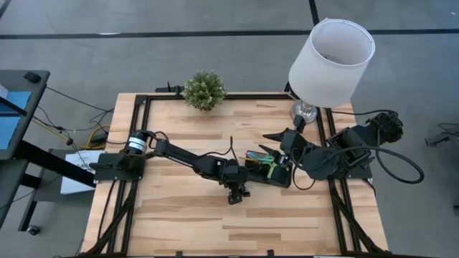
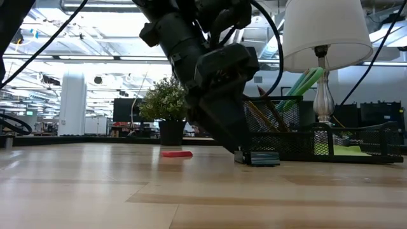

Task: Pick and place office supplies into organizer
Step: Put the top black binder clip on the black desk organizer

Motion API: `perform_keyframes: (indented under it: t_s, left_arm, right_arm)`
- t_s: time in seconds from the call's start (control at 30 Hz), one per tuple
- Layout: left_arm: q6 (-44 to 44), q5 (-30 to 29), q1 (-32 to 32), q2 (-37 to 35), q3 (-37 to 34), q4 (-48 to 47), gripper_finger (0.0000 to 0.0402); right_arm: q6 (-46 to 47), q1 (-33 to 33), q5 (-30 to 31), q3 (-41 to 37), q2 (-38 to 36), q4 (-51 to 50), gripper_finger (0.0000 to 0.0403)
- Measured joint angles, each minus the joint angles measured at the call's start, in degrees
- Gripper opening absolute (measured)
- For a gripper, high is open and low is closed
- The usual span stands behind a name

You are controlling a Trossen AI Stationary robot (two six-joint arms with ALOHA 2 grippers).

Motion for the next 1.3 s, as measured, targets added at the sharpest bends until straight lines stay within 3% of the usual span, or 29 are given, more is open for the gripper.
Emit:
perform_keyframes:
  t_s: [0.5, 1.1, 1.3]
  left_arm:
    - [-1.31, -0.83, -0.04, 2.23, 0.07, 1.93, 0.0251]
    - [-2.76, -4.39, -0.47, 2.37, 0.04, 0.84, 0.0172]
    - [-3.02, -8.05, -1.68, 1.4, 4.13, -8.86, 0.0158]
  right_arm:
    - [0.0, 0.0, 0.0, 0.0, 0.0, 0.02, 0.0129]
    - [0.0, 0.01, -0.01, 0.0, 0.0, -0.01, 0.0129]
    - [0.0, 0.0, 0.0, 0.0, 0.0, 0.01, 0.0129]
